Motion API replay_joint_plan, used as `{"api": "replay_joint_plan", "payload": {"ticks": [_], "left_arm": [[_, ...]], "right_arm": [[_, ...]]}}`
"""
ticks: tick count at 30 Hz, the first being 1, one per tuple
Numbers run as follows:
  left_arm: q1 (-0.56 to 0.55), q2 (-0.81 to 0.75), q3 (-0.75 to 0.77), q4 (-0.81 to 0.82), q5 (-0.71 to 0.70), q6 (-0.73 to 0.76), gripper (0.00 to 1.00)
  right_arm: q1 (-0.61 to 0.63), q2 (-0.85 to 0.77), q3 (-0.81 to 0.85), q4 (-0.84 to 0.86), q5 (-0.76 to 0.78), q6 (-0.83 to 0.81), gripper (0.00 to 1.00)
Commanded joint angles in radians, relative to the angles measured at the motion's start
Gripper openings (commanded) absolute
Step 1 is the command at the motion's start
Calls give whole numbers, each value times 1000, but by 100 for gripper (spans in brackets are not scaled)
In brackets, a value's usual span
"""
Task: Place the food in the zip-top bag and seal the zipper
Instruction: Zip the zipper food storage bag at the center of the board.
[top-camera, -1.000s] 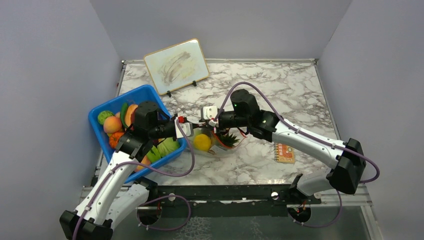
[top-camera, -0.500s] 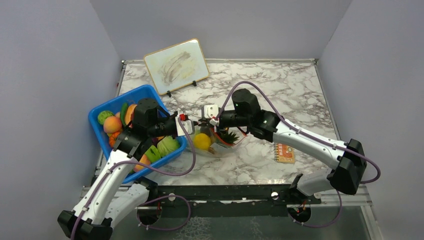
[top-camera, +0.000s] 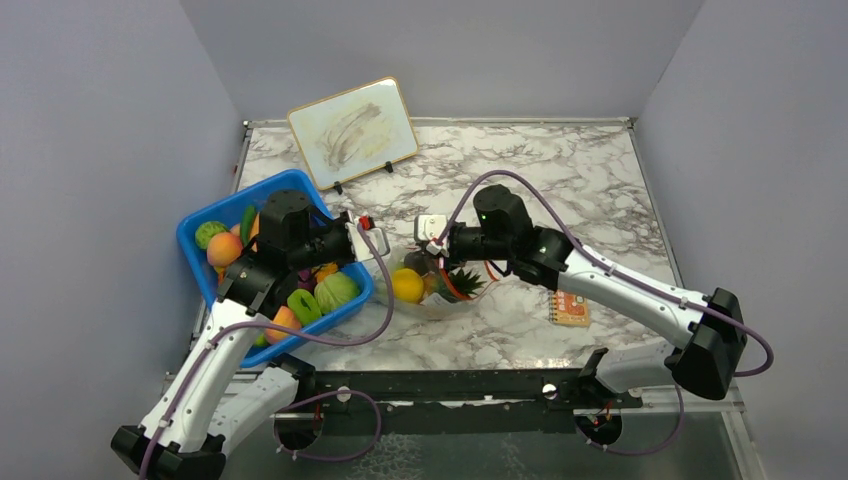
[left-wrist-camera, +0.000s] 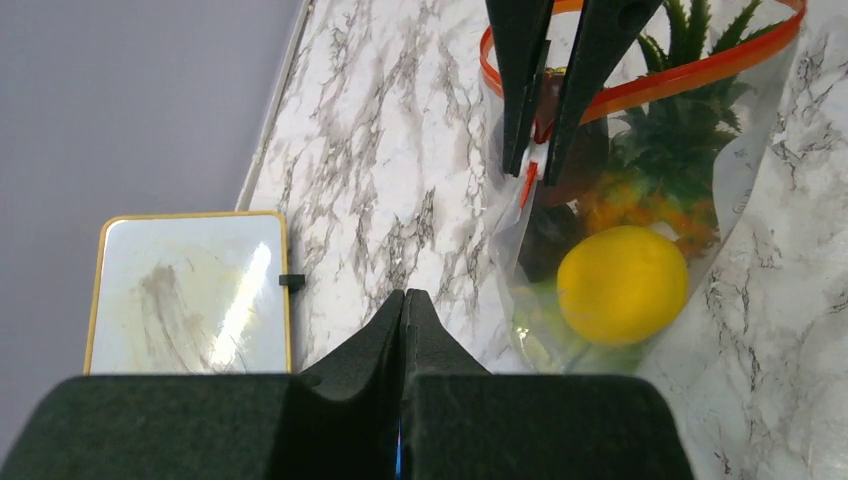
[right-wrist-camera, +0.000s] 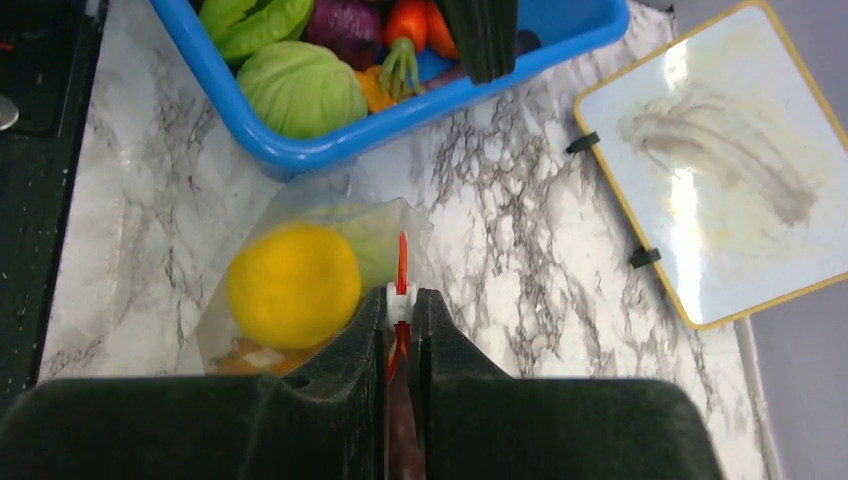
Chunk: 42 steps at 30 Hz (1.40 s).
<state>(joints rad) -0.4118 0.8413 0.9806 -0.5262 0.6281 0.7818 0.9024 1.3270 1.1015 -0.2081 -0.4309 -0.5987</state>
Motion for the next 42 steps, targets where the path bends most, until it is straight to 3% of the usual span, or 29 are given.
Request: {"api": "replay_joint_plan", "payload": {"ticks": [1, 5, 8, 10, 19, 25, 29, 31, 32, 33, 42], "left_arm": [[1, -4, 23, -10, -54, 19, 0], [2, -6, 2, -8, 95, 29, 0], [2, 2, -26, 16, 268, 13, 35], [1, 10, -39, 20, 330, 28, 44], [2, 42, -99, 112, 333, 33, 49], [2, 90, -127, 190, 346, 13, 48], [2, 100, -142, 231, 390, -5, 41], [2, 96, -146, 235, 398, -5, 24], [2, 94, -146, 238, 387, -16, 5], [1, 90, -148, 249, 372, -35, 0], [5, 20, -184, 323, 269, -114, 0]], "right_arm": [[-17, -39, -16, -57, 51, -6, 1], [-19, -55, -16, -56, 2, -6, 1], [-19, -51, -4, -23, -50, 5, 1], [-19, -47, 6, 3, -78, 15, 1], [-19, -27, 26, 70, -183, 47, 1], [-19, -6, 41, 101, -239, 77, 1], [-19, 3, 39, 122, -242, 101, 1], [-19, 2, 31, 120, -234, 104, 1], [-19, 1, 25, 115, -226, 104, 1], [-19, -1, 18, 106, -212, 103, 1], [-23, -52, -11, -41, -15, 61, 1]]}}
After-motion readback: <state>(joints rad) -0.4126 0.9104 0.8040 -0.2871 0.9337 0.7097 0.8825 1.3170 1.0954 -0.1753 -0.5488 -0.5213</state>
